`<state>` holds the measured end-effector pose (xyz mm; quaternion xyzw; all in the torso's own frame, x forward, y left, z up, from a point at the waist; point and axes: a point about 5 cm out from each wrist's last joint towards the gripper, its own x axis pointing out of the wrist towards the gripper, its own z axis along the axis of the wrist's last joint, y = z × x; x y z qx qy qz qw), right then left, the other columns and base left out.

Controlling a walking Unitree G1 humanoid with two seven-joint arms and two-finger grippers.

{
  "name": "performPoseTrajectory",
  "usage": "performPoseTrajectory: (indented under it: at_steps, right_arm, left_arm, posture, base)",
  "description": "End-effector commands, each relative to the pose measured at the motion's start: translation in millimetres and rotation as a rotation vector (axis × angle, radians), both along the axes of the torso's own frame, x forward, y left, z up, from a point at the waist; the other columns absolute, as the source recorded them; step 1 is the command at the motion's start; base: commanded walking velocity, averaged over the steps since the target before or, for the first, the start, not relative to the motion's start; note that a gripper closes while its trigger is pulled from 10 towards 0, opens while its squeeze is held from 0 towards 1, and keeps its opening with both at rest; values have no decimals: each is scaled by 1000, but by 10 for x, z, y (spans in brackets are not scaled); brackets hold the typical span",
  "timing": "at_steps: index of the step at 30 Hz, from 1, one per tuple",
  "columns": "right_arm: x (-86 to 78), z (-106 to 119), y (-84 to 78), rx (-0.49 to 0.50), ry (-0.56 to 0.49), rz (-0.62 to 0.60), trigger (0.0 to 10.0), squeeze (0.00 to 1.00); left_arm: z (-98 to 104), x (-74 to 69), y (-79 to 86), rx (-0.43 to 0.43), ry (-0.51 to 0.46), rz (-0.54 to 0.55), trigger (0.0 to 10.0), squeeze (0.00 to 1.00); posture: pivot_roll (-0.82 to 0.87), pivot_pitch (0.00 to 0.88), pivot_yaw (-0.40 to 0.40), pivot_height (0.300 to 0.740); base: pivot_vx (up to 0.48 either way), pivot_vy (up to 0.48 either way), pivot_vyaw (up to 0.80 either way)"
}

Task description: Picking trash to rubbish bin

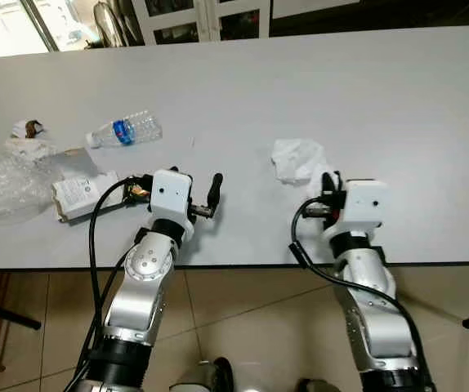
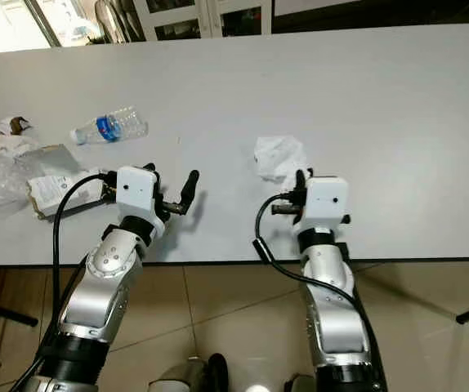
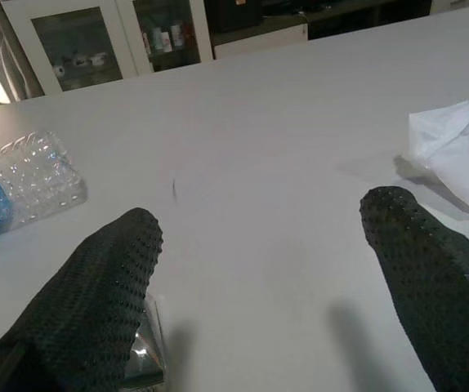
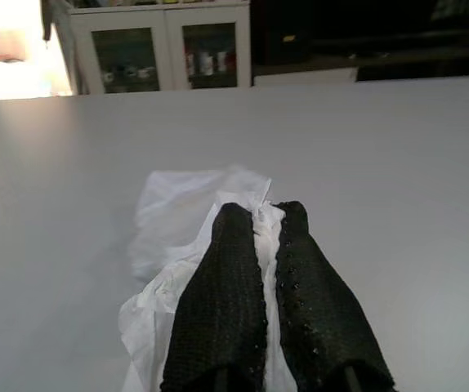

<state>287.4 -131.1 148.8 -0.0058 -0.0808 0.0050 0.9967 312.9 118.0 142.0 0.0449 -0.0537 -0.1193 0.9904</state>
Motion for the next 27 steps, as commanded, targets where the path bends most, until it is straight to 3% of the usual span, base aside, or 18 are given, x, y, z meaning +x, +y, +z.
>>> performPoseTrajectory:
  at_steps: [1,8,27]
  right_arm:
    - [-56,70,-62,-22,-16,-27,10000,0]
    - [-136,199,-167,-36,-39,-51,10000,0]
    - [-141,239,-182,-41,-19,-62,10000,0]
  left_arm:
    - [-1,27,79,-17,-1,37,10000,0]
    - [-26,67,81,-45,16,49,10000,0]
    - [-52,93,-37,-58,25,27,10000,0]
  posture:
    - [-16,114,87,740]
    - [-39,102,82,740]
    - [-54,96,79,740]
  base:
    - [0,0,0]
    - [0,0,0]
    - [0,0,0]
